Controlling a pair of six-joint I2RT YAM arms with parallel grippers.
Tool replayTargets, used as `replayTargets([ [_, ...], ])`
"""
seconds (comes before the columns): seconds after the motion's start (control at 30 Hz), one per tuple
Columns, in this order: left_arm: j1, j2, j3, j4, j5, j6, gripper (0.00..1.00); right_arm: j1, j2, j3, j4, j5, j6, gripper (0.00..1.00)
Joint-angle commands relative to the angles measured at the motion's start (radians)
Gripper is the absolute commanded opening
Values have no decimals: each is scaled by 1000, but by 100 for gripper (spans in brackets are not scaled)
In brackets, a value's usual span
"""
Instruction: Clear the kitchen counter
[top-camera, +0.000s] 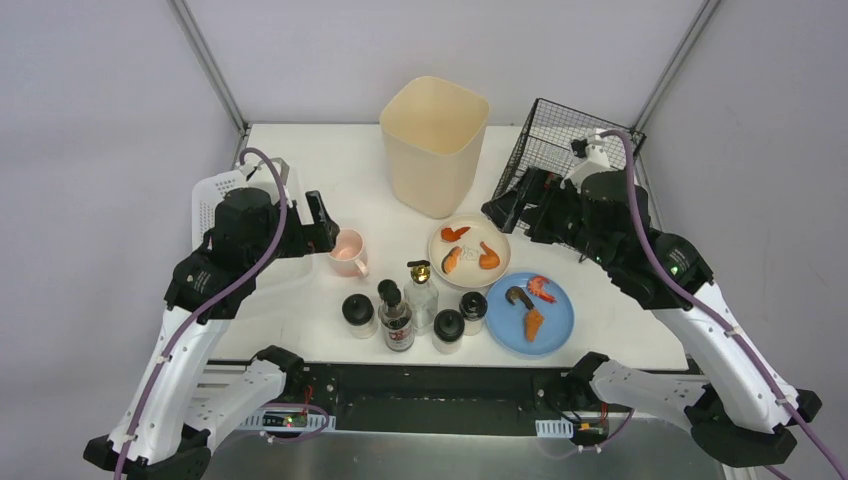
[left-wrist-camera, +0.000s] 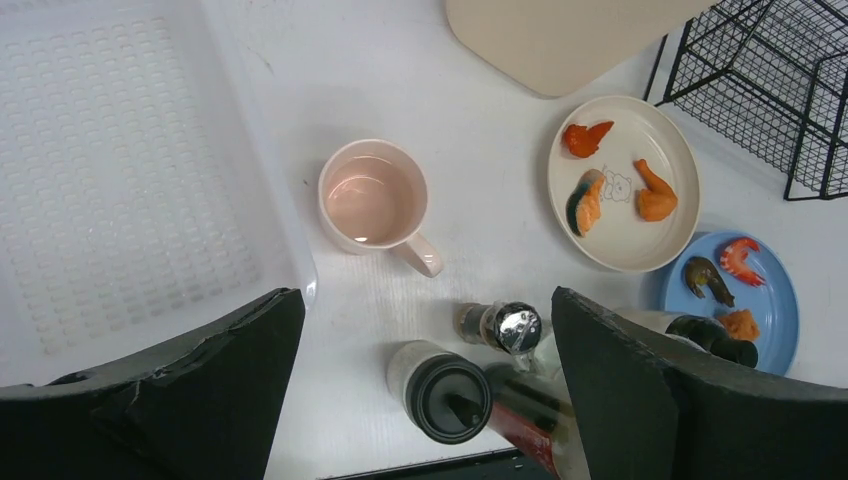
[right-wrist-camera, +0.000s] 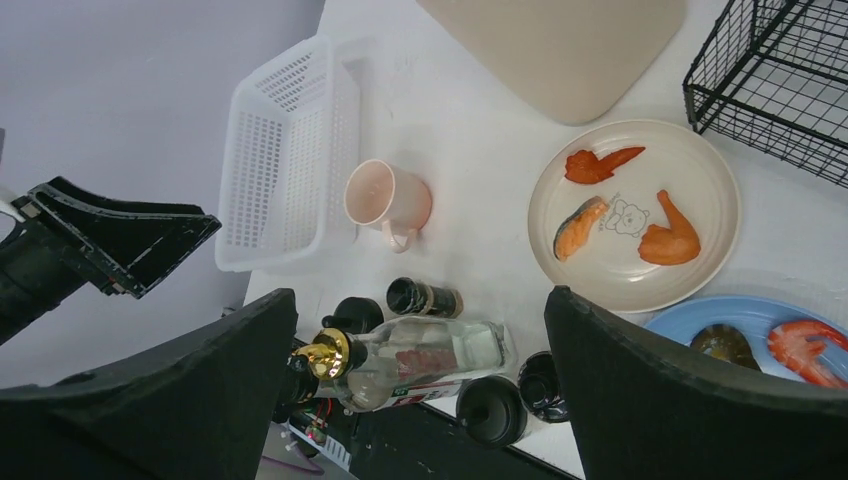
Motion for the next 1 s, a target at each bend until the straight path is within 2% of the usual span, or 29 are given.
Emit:
replayTargets([
  [0.0,9,-36,-20,7,19,-19,100,14,-64,-21,52,-49,-18,99],
  [0.13,9,-67,-43,7,62,-15,100,14,-75,-45,49,-135,-92,99],
  [0.27,9,-98,-68,1,80,-14,100,14,-67,-65,60,-332,-174,99],
  [0.37,9,-127,-96,-1,84,-16,100,16,-57,-98,66,-409,-220,99],
  [0.43,9,-142,-110,-2,118,-21,100,27,-62,-142,92,-444,-254,96],
  [0.53,9,-156,-127,-5,141,-39,100,54,-93,-236,170,-438,-309,95],
  [0.67,9,-182,-160,-4,164,-54,100,115,-149,-388,356,-467,-383,90],
  [0.97,9,-212,-228,-3,171,-50,100,336,-135,-546,588,-328,-629,86],
])
